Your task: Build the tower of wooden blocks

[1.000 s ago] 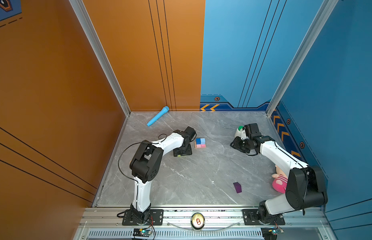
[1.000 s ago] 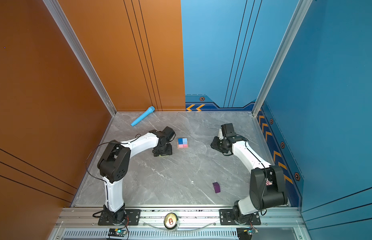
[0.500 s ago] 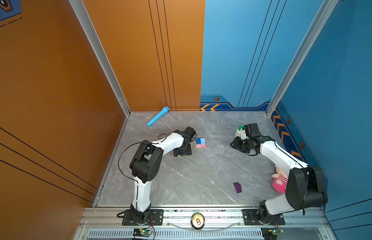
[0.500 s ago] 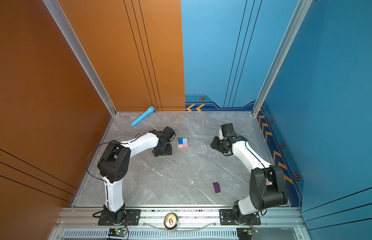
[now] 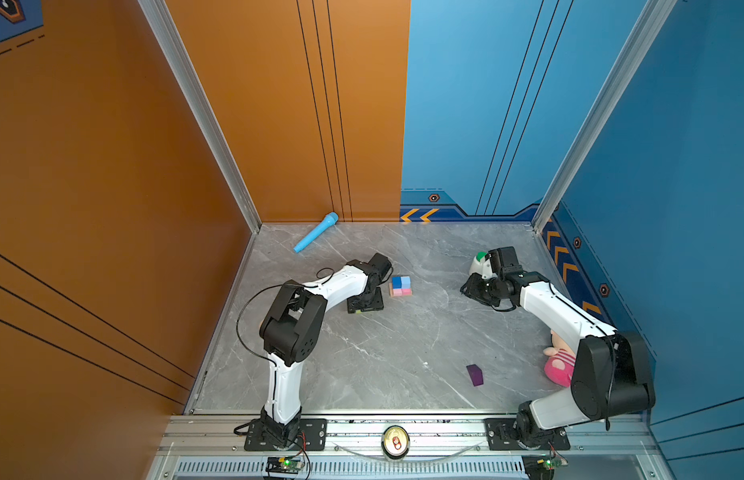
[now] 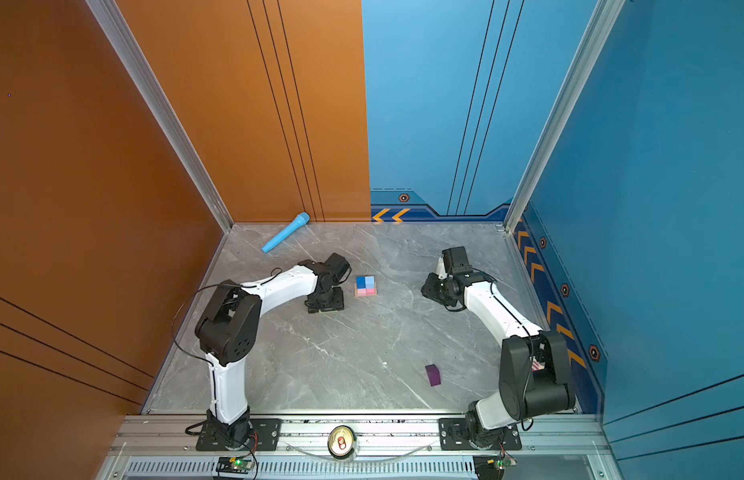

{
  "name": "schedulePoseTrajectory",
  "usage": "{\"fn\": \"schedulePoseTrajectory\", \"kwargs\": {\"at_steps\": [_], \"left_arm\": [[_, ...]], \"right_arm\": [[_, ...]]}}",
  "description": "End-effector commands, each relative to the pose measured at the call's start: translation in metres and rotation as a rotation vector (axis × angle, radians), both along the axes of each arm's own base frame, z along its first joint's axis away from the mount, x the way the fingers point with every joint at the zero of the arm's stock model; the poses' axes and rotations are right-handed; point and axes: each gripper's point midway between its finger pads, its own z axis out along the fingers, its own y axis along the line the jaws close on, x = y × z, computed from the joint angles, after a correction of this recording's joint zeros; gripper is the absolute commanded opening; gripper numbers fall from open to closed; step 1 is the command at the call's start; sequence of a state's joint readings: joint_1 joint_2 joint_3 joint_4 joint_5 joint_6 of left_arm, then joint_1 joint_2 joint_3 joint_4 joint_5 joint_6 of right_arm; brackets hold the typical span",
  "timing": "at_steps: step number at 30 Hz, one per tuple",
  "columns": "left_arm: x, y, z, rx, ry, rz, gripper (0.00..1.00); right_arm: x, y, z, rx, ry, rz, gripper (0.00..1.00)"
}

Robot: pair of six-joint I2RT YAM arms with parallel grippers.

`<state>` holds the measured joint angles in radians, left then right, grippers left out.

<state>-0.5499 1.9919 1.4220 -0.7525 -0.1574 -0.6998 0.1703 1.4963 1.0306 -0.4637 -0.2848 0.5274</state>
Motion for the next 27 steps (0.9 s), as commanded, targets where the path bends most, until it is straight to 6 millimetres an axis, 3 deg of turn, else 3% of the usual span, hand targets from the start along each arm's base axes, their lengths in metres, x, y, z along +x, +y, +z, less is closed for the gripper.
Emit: {"fn": "schedulePoseTrajectory", "kwargs": {"at_steps": [1, 11, 18, 27], "left_arm": [[0.002, 0.004, -0.001, 0.023, 0.011, 0.007, 0.67], [0.002, 0.003, -0.003, 0.026, 0.021, 0.006, 0.63], [0.001, 0.003, -0.003, 0.024, 0.023, 0.005, 0.52], [0.002, 0.002, 0.016, 0.016, 0.013, -0.001, 0.49]], "right_arm": [[-0.006, -0.002, -0.007, -0.021, 0.036, 0.001, 0.4], [-0.005, -0.001, -0.006, -0.02, 0.034, 0.002, 0.41], [-0.005, -0.001, -0.006, -0.021, 0.034, 0.002, 0.41], [-0.006, -0.002, -0.006, -0.021, 0.036, 0.001, 0.41]]}}
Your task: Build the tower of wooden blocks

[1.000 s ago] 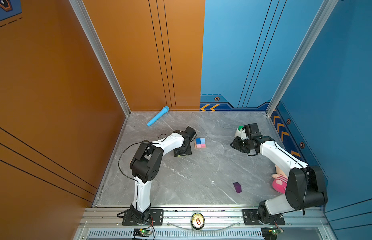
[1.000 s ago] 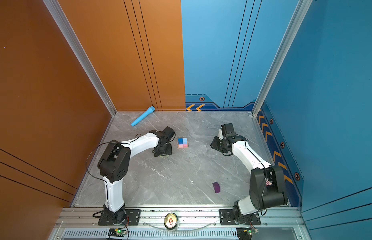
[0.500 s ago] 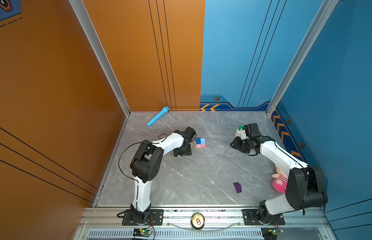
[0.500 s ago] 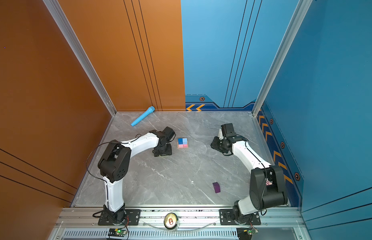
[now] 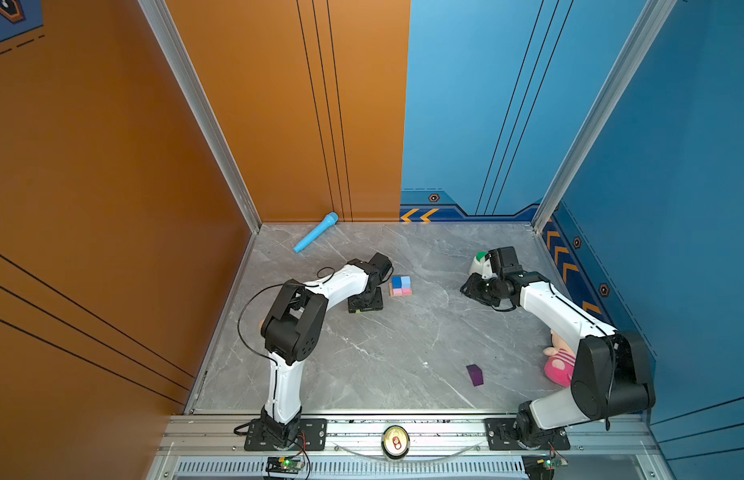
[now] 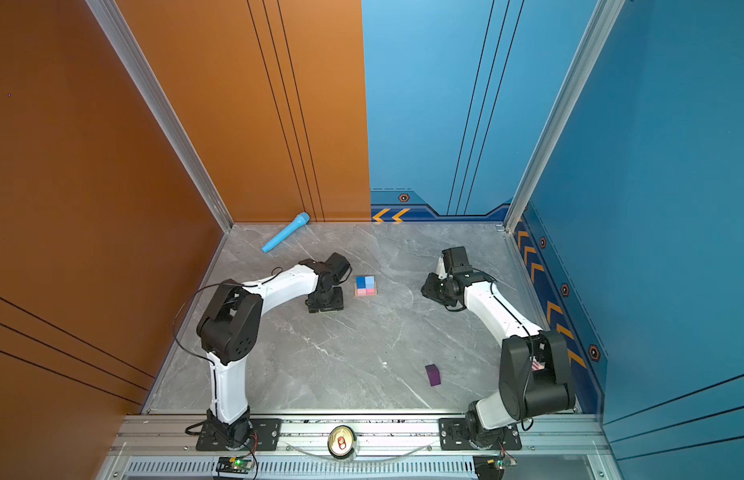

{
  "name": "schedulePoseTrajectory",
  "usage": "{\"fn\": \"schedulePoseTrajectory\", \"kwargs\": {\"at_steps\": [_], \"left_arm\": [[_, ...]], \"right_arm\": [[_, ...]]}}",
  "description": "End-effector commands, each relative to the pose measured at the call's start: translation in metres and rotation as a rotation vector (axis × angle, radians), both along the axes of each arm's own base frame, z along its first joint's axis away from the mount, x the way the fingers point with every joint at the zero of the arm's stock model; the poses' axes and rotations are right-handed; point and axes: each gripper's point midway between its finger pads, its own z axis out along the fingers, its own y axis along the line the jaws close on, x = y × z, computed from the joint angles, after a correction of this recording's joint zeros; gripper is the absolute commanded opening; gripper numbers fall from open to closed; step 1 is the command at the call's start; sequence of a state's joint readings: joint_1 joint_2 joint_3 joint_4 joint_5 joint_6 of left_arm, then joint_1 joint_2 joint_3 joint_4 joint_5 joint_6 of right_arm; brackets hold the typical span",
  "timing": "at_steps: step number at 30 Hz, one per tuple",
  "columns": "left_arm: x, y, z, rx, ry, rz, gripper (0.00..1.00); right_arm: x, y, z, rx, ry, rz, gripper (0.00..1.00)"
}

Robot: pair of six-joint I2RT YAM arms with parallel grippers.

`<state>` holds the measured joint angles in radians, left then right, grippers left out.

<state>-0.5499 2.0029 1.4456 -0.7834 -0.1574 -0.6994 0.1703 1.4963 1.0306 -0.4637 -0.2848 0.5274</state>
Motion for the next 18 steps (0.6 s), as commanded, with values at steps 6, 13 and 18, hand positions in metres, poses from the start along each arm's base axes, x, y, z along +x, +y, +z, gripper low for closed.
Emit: {"fn": "schedulePoseTrajectory", "kwargs": {"at_steps": [6, 13, 18], "left_arm": [[0.004, 0.0, 0.039, -0.001, -0.005, -0.006, 0.49], [0.008, -0.006, 0.074, -0.026, -0.042, -0.014, 0.48], [0.014, -0.014, 0.101, -0.041, -0.081, -0.028, 0.49]], "right_arm": [[-0.007, -0.002, -0.007, -0.023, 0.036, 0.003, 0.4], [-0.008, -0.003, -0.007, -0.024, 0.036, 0.005, 0.4], [-0.009, -0.003, -0.009, -0.023, 0.041, 0.011, 0.4]]}}
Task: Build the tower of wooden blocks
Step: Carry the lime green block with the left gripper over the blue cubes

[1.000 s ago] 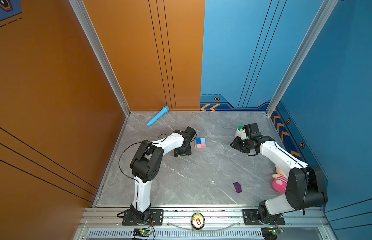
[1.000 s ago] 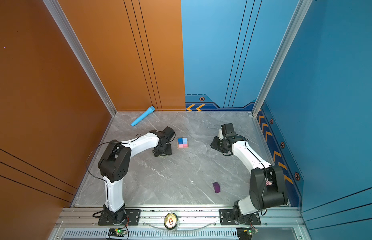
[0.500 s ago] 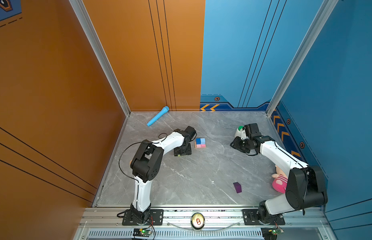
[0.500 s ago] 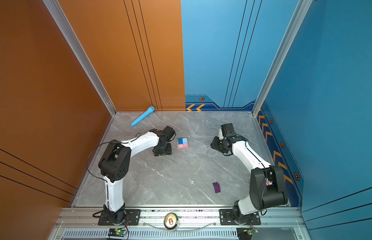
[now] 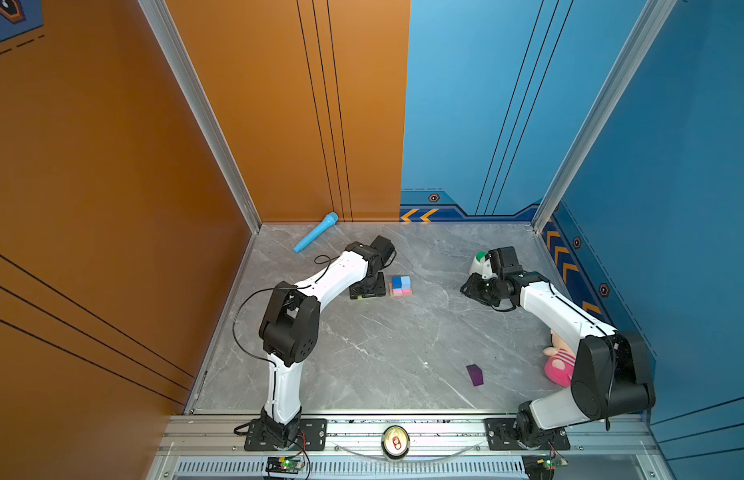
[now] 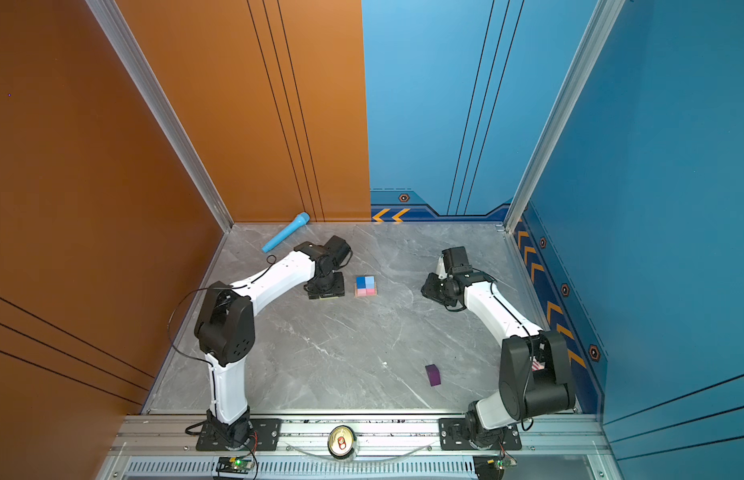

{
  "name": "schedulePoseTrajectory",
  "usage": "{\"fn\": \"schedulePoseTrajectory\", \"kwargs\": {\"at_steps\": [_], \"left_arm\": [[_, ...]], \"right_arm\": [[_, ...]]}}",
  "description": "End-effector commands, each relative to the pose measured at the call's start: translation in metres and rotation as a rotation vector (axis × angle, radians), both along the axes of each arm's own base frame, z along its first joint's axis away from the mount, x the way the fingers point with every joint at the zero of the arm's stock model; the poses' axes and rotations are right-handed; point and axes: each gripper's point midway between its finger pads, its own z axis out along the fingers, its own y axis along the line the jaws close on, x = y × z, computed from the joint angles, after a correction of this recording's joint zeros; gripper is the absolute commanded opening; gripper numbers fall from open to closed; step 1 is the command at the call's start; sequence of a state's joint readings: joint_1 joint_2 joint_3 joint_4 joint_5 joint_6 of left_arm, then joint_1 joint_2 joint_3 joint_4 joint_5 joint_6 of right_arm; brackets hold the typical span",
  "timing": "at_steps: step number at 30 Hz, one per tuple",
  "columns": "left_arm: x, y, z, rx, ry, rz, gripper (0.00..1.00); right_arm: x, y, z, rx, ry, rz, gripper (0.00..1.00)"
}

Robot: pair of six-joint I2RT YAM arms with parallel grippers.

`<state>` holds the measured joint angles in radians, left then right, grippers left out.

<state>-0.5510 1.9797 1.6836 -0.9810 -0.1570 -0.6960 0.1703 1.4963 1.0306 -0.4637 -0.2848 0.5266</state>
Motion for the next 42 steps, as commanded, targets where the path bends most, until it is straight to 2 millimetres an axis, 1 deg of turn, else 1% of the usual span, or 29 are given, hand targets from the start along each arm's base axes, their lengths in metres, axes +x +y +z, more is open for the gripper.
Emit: {"fn": "schedulePoseTrajectory", "kwargs": {"at_steps": [1, 6, 11, 15, 24, 26, 32, 42], "left_arm": [[-0.002, -0.003, 0.035, -0.011, -0.032, -0.026, 0.48], [0.005, -0.016, 0.05, -0.021, -0.051, -0.051, 0.49], [0.013, -0.034, 0.059, -0.027, -0.065, -0.082, 0.49], [0.02, -0.05, 0.062, -0.036, -0.073, -0.105, 0.49], [0.035, -0.082, 0.055, -0.054, -0.081, -0.149, 0.49], [0.038, -0.088, 0.049, -0.058, -0.076, -0.154, 0.48], [0.044, -0.1, 0.034, -0.067, -0.057, -0.158, 0.48], [0.051, -0.109, 0.022, -0.072, -0.053, -0.152, 0.47]], "right_arm": [[-0.009, -0.003, -0.01, -0.022, 0.041, 0.01, 0.41], [-0.011, -0.005, -0.013, -0.016, 0.045, 0.011, 0.4], [-0.014, -0.01, -0.016, -0.013, 0.049, 0.006, 0.41], [-0.017, -0.015, -0.019, -0.01, 0.056, -0.003, 0.4], [-0.022, -0.029, -0.02, 0.004, 0.055, -0.027, 0.4], [-0.023, -0.033, -0.02, 0.006, 0.054, -0.034, 0.4], [-0.028, -0.041, -0.021, 0.016, 0.056, -0.053, 0.41], [-0.034, -0.05, -0.025, 0.024, 0.065, -0.075, 0.41]]}}
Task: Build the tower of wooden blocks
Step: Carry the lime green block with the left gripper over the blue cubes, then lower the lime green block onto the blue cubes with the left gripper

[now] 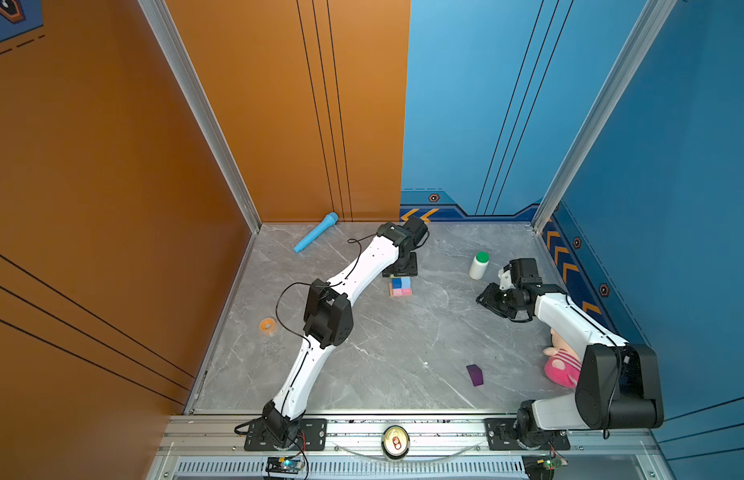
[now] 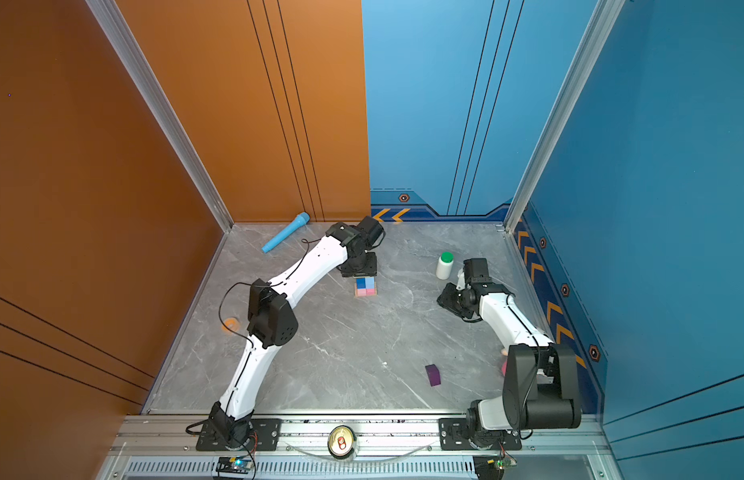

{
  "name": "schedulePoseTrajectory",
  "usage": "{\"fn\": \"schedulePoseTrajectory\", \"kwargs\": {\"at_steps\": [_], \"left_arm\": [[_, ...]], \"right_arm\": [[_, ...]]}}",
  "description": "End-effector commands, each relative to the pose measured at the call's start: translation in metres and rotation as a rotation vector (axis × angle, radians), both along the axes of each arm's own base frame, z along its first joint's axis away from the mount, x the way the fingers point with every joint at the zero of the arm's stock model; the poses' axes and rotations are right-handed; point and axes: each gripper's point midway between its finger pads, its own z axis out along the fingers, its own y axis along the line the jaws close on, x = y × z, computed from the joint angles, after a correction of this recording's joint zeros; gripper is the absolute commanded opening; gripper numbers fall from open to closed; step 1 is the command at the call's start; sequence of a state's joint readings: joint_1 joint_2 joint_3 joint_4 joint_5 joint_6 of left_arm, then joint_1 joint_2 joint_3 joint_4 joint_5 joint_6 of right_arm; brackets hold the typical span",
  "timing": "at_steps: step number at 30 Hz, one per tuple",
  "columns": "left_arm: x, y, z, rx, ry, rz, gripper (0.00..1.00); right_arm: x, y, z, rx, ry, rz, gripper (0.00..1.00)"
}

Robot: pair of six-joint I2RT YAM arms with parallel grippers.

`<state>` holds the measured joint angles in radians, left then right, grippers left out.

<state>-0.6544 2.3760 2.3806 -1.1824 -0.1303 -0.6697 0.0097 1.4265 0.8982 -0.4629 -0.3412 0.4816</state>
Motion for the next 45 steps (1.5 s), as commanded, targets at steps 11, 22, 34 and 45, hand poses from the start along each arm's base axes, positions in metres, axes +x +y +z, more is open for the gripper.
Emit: {"fn": "schedulePoseTrajectory", "kwargs": {"at_steps": [11, 22, 34, 45], "left_arm": [[-0.003, -0.006, -0.01, 0.01, 0.027, -0.008, 0.47], [-0.004, -0.007, -0.017, 0.016, 0.039, -0.004, 0.48], [-0.003, -0.006, -0.023, 0.026, 0.045, -0.002, 0.51], [-0.003, -0.007, -0.027, 0.029, 0.051, -0.003, 0.53]], "right_arm": [[-0.01, -0.002, -0.006, 0.009, 0.02, 0.014, 0.41], [-0.009, -0.003, -0.008, 0.012, 0.023, 0.01, 0.41], [-0.01, -0.004, -0.009, 0.014, 0.027, 0.007, 0.41], [-0.01, -0.004, -0.011, 0.015, 0.031, 0.007, 0.41]]}}
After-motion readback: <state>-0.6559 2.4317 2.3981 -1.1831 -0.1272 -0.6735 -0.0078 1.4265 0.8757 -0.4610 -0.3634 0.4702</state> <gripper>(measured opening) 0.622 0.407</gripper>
